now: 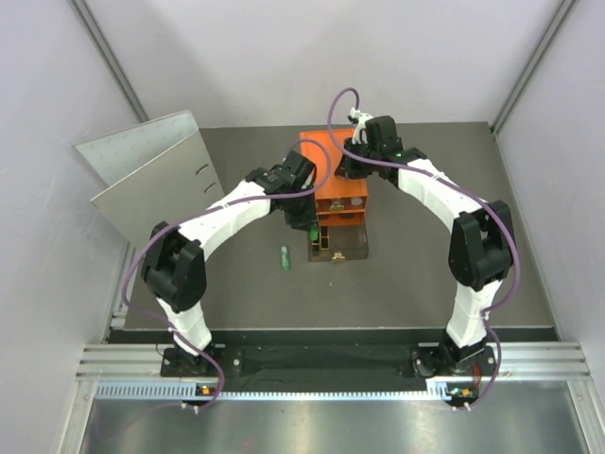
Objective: Organize the makeup
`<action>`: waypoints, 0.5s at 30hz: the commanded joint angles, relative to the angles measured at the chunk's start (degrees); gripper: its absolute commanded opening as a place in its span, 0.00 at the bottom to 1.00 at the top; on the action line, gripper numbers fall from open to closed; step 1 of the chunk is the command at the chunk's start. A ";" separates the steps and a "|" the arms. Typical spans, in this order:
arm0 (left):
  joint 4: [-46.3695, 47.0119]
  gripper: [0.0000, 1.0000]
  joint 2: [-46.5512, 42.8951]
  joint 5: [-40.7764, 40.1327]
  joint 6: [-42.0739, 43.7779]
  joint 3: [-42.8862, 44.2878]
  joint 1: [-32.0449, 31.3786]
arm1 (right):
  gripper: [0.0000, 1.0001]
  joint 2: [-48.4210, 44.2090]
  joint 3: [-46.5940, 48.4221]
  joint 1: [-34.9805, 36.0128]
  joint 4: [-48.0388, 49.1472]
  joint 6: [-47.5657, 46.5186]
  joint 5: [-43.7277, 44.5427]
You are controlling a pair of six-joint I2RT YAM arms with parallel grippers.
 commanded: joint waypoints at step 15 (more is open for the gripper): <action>9.03 0.22 10.41 7.47 -4.76 3.96 -2.05 | 0.03 1.68 -2.08 -0.50 -7.10 -1.66 0.63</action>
